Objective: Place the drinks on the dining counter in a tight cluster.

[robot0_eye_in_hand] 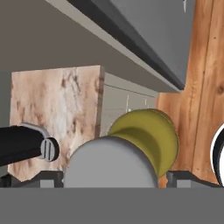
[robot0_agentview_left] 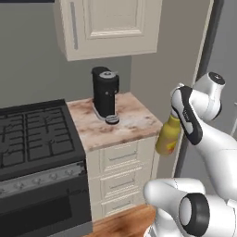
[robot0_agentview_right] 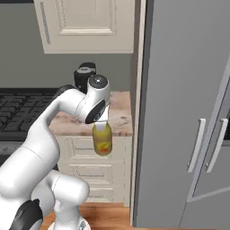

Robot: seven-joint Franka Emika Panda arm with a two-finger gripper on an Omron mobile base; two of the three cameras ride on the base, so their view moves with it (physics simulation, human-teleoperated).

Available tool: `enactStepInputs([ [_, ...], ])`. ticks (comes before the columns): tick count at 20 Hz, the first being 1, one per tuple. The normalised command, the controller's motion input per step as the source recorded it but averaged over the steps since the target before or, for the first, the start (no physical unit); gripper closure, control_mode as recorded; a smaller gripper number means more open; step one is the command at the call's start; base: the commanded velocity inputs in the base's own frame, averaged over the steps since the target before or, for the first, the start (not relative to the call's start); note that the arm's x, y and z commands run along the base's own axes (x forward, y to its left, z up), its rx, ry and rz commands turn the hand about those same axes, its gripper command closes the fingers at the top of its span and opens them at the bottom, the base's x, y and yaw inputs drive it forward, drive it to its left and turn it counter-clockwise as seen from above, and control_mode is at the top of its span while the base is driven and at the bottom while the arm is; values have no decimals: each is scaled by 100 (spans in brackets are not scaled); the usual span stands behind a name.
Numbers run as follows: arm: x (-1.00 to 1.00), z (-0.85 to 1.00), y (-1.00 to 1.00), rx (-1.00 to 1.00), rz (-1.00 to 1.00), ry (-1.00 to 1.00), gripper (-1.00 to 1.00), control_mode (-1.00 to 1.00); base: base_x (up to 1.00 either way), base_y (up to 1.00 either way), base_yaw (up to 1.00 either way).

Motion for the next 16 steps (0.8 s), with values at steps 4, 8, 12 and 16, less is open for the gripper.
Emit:
enactStepInputs([
  [4, 0, 0, 0, 0, 0, 0, 100, 100, -68, 23, -13],
  [8, 0, 0, 0, 0, 0, 0, 100, 100, -40, 20, -59],
  [12, 0, 0, 0, 0, 0, 0, 100, 100, -32, 14, -70],
  [16, 0, 0, 0, 0, 0, 0, 100, 100, -24, 10, -77],
])
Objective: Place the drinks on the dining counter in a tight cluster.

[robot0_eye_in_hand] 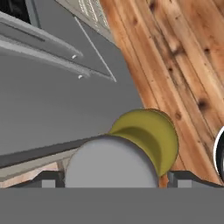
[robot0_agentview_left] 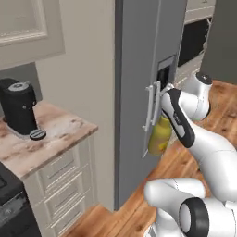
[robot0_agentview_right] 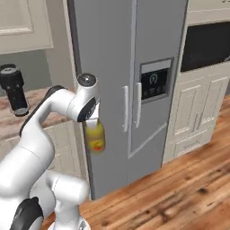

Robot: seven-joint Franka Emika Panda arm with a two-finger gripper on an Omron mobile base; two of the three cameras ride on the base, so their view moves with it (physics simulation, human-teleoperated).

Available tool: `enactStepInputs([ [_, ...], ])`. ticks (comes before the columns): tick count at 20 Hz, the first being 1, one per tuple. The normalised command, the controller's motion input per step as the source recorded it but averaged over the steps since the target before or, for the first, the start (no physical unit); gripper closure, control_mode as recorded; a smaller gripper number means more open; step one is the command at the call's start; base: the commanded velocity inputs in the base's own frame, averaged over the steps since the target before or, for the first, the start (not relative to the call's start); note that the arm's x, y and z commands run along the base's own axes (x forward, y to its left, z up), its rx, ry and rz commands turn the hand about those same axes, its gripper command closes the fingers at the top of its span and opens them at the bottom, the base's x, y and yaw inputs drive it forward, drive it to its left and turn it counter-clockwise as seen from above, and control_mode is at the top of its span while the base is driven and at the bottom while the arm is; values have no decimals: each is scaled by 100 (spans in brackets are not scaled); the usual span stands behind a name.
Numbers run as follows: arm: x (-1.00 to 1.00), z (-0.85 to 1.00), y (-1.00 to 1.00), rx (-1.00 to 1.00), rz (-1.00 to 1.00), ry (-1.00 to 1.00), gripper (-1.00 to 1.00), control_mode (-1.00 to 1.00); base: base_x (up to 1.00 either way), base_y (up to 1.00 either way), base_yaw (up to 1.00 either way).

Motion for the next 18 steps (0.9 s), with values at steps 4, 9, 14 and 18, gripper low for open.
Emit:
enactStepInputs([
  [4, 0, 0, 0, 0, 0, 0, 100, 100, -15, 7, -85],
  [9, 0, 0, 0, 0, 0, 0, 100, 100, -5, 5, -92],
  [14, 0, 0, 0, 0, 0, 0, 100, 100, -1, 4, -95],
  [18, 0, 0, 0, 0, 0, 0, 100, 100, 0, 2, -99],
])
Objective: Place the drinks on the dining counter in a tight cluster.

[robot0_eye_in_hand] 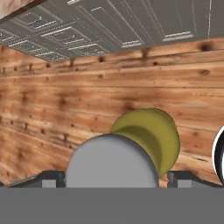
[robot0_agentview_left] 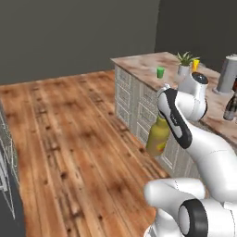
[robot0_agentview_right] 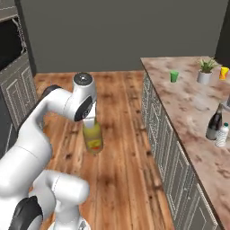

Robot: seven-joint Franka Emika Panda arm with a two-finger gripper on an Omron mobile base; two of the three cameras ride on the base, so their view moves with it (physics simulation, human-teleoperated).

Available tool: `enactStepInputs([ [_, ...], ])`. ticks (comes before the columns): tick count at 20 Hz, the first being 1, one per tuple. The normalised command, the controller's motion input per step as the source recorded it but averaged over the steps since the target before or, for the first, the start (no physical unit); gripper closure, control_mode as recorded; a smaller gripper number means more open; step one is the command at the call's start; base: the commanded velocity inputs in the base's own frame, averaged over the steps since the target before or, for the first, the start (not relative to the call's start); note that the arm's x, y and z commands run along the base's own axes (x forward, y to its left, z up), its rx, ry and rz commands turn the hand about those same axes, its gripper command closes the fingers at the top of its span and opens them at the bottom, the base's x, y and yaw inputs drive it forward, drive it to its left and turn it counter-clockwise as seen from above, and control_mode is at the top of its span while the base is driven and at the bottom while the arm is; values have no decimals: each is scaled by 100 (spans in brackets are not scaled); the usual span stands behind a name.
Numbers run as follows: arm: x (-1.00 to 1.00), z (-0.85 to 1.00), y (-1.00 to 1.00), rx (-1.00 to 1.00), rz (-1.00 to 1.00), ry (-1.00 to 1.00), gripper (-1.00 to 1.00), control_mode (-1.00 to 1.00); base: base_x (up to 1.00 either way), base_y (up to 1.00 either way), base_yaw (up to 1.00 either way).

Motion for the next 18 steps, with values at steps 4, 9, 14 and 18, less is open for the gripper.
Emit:
enactStepInputs([
  [4, 0, 0, 0, 0, 0, 0, 100, 100, 0, 1, -100],
  [9, 0, 0, 0, 0, 0, 0, 100, 100, 0, 3, -100],
  [14, 0, 0, 0, 0, 0, 0, 100, 100, 3, 10, -93],
  [18, 0, 0, 0, 0, 0, 0, 100, 100, 13, 47, -51],
])
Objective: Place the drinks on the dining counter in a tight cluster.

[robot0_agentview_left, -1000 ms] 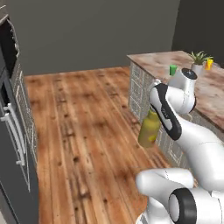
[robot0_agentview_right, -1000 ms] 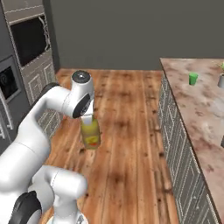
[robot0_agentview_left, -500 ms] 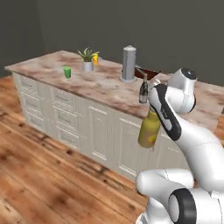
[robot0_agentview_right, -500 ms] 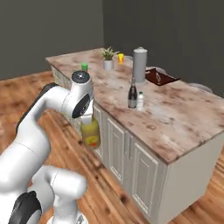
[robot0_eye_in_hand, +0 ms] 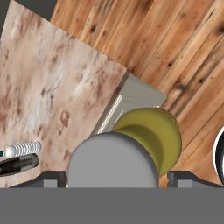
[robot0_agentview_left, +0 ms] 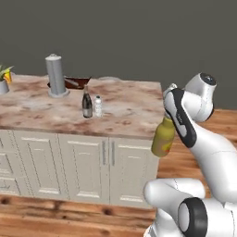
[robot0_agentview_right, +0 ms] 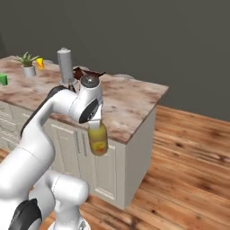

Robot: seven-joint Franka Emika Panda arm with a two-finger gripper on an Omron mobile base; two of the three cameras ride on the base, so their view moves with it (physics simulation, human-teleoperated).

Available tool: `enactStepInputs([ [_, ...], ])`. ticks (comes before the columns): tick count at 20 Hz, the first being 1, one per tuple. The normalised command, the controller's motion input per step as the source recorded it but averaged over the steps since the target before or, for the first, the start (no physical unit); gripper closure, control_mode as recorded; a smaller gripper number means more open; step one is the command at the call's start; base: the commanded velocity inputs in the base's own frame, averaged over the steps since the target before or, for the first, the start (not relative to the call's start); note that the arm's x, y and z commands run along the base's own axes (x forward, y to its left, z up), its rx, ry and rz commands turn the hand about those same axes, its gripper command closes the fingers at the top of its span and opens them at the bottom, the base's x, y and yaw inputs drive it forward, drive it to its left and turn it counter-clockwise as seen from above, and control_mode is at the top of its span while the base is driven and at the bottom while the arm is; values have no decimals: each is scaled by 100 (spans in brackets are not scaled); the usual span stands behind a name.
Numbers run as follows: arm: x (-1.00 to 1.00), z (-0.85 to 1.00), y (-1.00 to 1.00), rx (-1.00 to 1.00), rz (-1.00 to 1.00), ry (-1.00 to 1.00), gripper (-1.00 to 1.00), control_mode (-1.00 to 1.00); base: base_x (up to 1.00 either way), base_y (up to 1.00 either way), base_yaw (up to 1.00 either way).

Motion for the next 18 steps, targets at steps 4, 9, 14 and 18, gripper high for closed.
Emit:
enactStepInputs([
  [4, 0, 0, 0, 0, 0, 0, 100, 100, 27, 63, -20],
  [9, 0, 0, 0, 0, 0, 0, 100, 100, 39, 62, -11],
  [14, 0, 0, 0, 0, 0, 0, 100, 100, 53, 45, -13],
  [18, 0, 0, 0, 0, 0, 0, 100, 100, 64, 26, -17],
])
